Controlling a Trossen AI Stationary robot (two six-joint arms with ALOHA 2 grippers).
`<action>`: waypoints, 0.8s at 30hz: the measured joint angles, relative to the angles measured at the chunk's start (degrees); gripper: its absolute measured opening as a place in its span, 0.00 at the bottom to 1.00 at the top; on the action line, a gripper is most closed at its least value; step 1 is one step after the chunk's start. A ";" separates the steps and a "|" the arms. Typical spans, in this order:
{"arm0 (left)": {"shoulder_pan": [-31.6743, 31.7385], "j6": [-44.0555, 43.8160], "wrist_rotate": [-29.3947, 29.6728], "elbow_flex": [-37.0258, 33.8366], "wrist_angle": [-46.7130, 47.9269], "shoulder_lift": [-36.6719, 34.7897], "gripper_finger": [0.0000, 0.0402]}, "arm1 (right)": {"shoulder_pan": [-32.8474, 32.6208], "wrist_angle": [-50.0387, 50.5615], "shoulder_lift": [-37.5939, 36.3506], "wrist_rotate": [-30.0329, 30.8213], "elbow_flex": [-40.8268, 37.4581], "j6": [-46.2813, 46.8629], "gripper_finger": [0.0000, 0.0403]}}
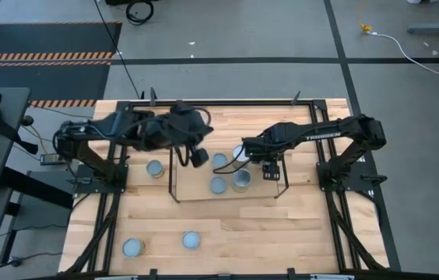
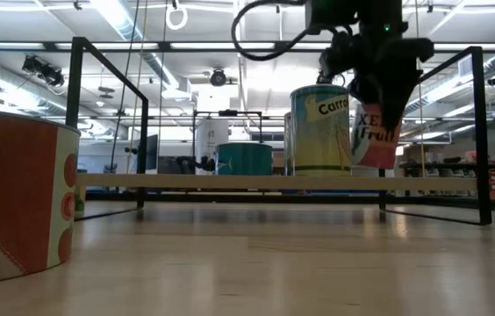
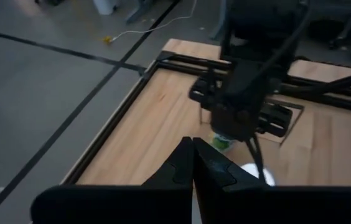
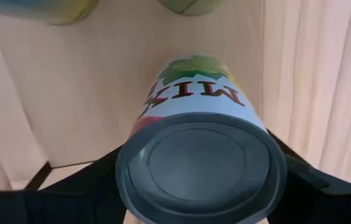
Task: Pick and place cans onto a shelf
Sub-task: Put the canned mixed fruit on the shelf
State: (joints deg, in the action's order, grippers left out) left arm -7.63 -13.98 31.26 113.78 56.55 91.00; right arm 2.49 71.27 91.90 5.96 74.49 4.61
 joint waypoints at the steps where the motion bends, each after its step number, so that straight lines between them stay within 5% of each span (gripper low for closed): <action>1: 0.40 0.05 0.01 0.00 0.64 -0.69 0.02 | 0.46 -0.81 0.00 -0.02 -0.46 -0.27 0.72; 14: 3.09 1.13 1.63 0.02 5.43 -5.68 0.02 | 3.71 -2.94 -0.02 -2.86 -0.91 -3.12 0.83; 24: 2.92 -8.53 2.01 0.00 24.06 -5.92 0.02 | 3.64 -2.86 -0.02 -2.72 -0.89 -3.65 0.87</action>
State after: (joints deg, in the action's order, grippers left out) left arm -4.71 -22.51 33.26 113.78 80.61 85.08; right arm 6.13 68.41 91.88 3.24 73.60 0.97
